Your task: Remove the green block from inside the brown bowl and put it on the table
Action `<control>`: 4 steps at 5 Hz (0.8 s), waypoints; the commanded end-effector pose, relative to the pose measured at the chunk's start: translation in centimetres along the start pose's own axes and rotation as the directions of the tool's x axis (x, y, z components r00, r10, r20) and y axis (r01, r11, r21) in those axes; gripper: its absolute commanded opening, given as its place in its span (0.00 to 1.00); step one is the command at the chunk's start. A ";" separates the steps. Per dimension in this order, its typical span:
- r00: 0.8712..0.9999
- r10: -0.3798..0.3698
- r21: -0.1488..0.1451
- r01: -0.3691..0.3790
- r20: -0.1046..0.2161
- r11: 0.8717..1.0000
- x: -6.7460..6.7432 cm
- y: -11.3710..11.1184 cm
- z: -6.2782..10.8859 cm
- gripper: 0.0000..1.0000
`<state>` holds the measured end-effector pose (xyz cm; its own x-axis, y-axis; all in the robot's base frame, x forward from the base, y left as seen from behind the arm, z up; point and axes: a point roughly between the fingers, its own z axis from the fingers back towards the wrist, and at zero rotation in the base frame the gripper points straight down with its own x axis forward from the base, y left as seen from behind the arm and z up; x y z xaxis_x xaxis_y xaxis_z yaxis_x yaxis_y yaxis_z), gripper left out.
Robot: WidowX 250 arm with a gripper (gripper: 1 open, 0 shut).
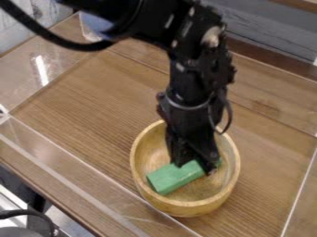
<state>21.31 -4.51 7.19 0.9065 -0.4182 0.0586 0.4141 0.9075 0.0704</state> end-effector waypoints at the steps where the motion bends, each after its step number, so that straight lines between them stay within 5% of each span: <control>1: 0.998 0.020 0.023 -0.022 0.055 1.000 1.1 0.6 1.2 0.00; 2: 0.998 0.026 0.024 -0.027 0.055 0.999 1.1 0.6 0.9 1.00; 4: 0.998 0.034 0.024 -0.035 0.055 0.999 1.1 0.4 -0.1 1.00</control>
<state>21.99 -4.56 6.61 0.9194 -0.3830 0.0894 0.3765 0.9228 0.0820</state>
